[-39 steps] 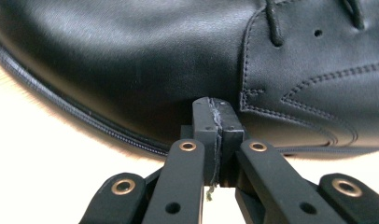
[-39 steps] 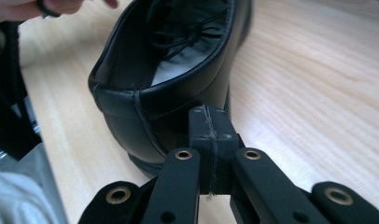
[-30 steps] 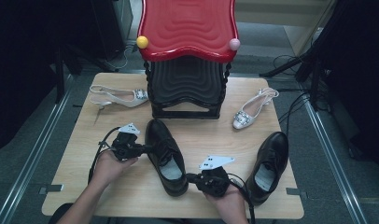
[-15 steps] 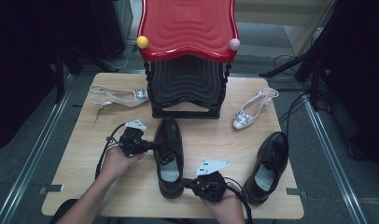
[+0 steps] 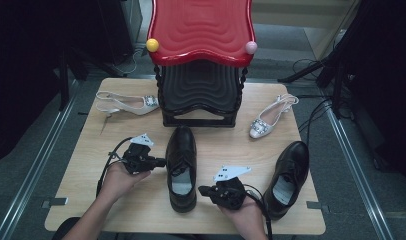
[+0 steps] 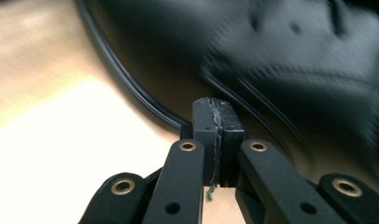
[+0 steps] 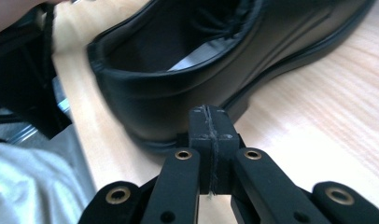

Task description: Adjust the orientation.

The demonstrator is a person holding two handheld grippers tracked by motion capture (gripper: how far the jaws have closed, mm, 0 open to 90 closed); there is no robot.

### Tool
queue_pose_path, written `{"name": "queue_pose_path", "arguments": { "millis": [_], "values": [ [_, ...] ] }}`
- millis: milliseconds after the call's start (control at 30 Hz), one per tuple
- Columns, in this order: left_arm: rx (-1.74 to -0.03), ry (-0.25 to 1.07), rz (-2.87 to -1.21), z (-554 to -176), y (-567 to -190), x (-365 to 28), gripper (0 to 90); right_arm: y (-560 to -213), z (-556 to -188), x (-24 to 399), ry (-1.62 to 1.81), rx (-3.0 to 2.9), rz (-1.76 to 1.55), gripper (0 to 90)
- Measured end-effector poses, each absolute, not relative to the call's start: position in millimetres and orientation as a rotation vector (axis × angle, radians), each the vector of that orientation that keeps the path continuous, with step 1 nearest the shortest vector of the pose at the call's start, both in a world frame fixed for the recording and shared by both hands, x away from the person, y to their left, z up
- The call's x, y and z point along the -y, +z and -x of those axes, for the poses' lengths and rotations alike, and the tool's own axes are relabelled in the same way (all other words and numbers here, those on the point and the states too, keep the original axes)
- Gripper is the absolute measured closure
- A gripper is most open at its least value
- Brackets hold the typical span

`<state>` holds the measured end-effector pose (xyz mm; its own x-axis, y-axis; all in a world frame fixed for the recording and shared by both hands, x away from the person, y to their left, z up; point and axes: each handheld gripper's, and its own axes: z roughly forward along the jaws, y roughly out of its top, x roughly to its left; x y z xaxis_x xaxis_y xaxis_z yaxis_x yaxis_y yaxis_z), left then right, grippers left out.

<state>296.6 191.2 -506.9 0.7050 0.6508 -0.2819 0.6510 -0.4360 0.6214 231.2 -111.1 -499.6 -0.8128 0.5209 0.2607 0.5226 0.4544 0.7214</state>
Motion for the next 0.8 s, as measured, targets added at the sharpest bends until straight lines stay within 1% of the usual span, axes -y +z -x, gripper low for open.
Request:
{"name": "queue_pose_path", "arguments": {
  "millis": [67, 200, 367, 667, 800],
  "values": [
    [-1.001, 0.005, -2.202, -289.8, -512.2, -187.4, 89.9, -501.8, -237.7, 109.8, -1.333, 2.648, 0.986, 90.0],
    [-1.017, -0.038, -2.18, -287.5, -515.1, -188.6, 89.9, -504.4, -246.5, 103.9, -1.338, 2.649, 0.994, 90.0],
    [-1.025, -0.04, -2.168, -285.7, -518.2, -185.5, 90.0, -505.9, -253.9, 100.9, -1.327, 2.655, 1.003, 90.0],
    [-1.027, -0.054, -2.158, -287.5, -518.9, -180.3, 90.0, -505.6, -254.3, 104.3, -1.324, 2.659, 1.009, 90.0],
    [-1.006, -0.082, -2.164, -289.8, -519.5, -177.0, 90.0, -505.0, -254.0, 108.6, -1.319, 2.662, 1.028, 90.0]
  ]
}}
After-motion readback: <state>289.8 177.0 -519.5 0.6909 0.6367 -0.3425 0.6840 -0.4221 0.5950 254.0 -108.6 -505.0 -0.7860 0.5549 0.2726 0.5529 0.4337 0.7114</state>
